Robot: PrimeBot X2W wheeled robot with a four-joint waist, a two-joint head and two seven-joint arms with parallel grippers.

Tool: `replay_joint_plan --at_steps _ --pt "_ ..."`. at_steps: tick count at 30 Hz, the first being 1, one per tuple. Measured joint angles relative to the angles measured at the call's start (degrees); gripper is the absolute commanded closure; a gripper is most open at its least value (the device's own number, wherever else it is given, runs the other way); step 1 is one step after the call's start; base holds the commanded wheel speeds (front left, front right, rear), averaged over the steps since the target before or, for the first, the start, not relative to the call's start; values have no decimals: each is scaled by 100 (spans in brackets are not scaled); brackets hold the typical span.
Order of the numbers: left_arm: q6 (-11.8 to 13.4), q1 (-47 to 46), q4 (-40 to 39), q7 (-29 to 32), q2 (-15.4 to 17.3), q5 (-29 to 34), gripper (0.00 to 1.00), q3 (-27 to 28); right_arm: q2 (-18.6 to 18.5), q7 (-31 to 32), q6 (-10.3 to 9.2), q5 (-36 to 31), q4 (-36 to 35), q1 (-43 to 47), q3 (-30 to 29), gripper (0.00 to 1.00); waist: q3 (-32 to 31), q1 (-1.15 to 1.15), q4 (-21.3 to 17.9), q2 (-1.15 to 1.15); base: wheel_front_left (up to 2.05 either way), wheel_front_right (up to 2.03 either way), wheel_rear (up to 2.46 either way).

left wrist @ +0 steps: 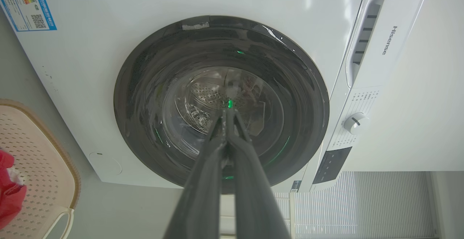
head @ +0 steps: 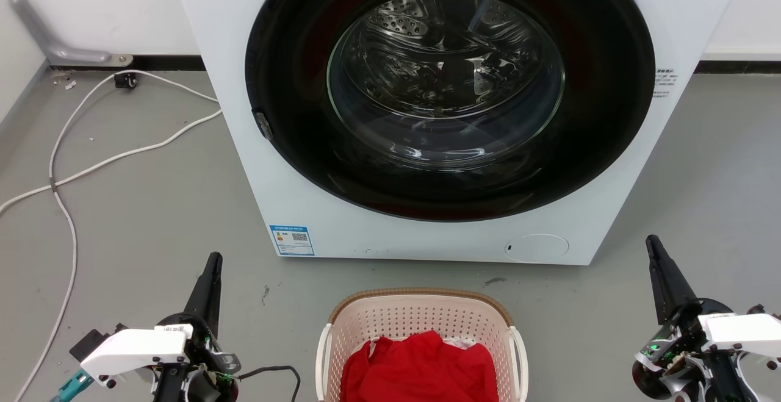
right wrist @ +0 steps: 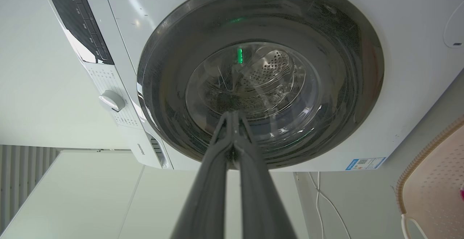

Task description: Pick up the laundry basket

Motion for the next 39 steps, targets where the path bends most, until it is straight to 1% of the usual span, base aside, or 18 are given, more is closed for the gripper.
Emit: replay_joint_plan --at_steps 27,28,36,39 --pt "0 -1 0 2 -9 21 100 11 1 5 0 0 0 0 -3 100 0 0 0 0 0 0 0" --pt "0 -1 0 2 -9 21 0 11 1 5 0 0 0 0 -4 0 0 0 0 0 0 0 0" --pt "10 274 255 -57 -59 46 0 -31 26 -55 -2 -12 254 300 7 0 0 0 -1 0 0 0 0" --pt "18 274 185 -143 -59 287 0 -42 29 -142 -2 -202 212 301 -10 0 3 0 -3 0 0 0 0"
